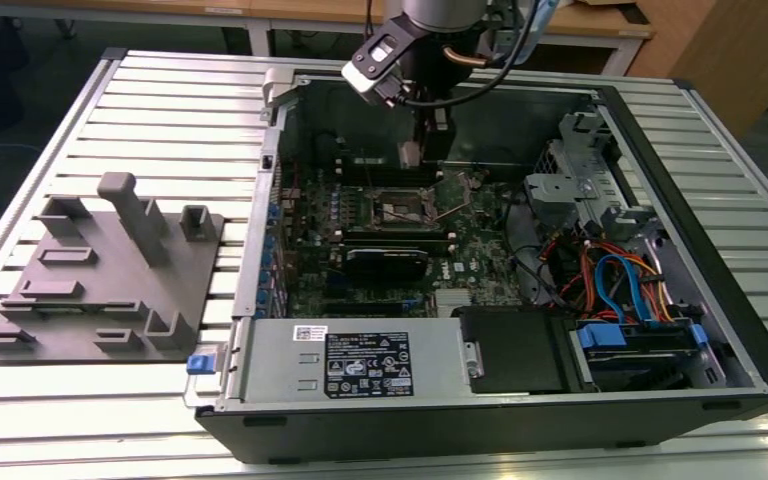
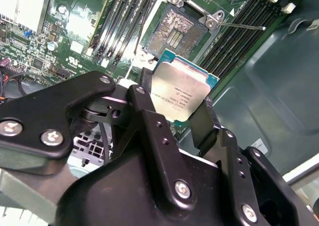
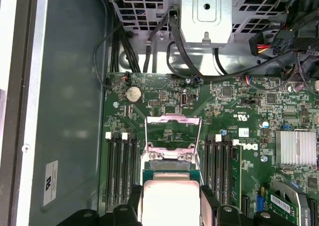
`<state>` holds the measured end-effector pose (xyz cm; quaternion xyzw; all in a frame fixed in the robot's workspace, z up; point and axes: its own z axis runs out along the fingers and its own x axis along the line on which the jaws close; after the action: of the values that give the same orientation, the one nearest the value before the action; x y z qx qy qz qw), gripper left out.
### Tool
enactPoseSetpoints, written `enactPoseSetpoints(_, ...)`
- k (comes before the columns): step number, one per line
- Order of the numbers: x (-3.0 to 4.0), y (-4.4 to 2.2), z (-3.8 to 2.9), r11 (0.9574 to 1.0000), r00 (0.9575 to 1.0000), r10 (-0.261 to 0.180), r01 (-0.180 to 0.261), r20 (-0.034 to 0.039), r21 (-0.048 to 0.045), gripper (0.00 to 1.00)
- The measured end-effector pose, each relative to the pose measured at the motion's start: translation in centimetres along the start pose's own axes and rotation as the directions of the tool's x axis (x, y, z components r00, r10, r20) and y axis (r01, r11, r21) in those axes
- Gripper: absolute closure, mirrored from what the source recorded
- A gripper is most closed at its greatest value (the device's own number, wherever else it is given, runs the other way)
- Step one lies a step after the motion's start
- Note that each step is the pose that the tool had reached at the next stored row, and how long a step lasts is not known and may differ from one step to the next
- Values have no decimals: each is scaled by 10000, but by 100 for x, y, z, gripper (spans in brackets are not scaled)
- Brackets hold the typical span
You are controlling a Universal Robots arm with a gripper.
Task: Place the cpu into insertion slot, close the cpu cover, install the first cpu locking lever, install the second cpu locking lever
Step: 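Place the cpu into insertion slot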
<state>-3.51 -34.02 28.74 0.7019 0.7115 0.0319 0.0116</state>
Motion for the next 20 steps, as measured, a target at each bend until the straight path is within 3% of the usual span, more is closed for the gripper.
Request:
enactPoseSetpoints(7,-4,-8,125,10000,10000,-32,32,5,2,46)
enactPoseSetpoints(9,-5,-10,159,10000,10000,-33,33,28,2,46)
enactPoseSetpoints(14,-7,-14,228,10000,9998,-43,43,169,5,46)
enactPoseSetpoints(20,-9,-28,337,10000,9998,-46,47,172,-19,46)
